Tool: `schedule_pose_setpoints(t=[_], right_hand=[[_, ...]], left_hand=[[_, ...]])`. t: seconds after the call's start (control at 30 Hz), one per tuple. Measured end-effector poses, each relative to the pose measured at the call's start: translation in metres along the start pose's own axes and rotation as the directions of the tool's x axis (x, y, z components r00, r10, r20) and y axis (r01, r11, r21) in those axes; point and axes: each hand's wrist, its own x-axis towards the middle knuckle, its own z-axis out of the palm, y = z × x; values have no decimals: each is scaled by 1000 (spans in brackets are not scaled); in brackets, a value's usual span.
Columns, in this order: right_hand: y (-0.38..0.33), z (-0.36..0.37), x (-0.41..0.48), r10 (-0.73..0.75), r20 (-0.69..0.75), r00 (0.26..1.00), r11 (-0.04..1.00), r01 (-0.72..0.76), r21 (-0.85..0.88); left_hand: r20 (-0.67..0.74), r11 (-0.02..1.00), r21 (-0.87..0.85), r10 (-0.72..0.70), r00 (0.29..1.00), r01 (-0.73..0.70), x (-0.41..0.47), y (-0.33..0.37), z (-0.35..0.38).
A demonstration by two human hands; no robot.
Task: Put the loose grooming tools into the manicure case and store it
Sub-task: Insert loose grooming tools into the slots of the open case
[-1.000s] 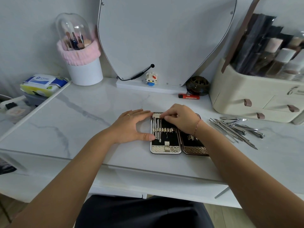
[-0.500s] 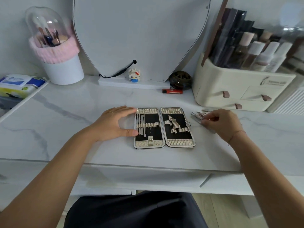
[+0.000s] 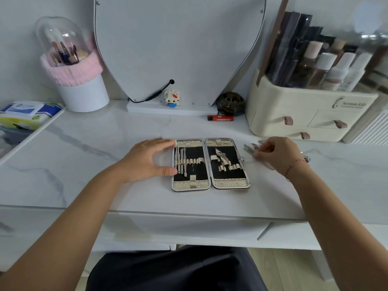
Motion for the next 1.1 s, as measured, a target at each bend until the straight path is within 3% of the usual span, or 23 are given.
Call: schedule_pose_setpoints(t=[0.3, 0.77, 0.9, 1.1], right_hand=[[1, -3, 7, -89, 70, 994, 995, 92, -34], [11, -9, 23, -85, 64, 994, 938, 58, 341], [5, -8, 32, -74, 61, 995, 946, 50, 322], [10, -9, 31, -4, 18, 1000, 899, -5, 438]], left_hand=[[-10, 1000, -14, -3, 1000, 3, 0, -1, 1], [9, 1000, -19, -12, 1000, 12, -1, 2, 0], [14, 1000, -24, -17, 1000, 17, -2, 2, -1], [17, 1000, -22, -4, 1000, 4, -1, 0, 0]])
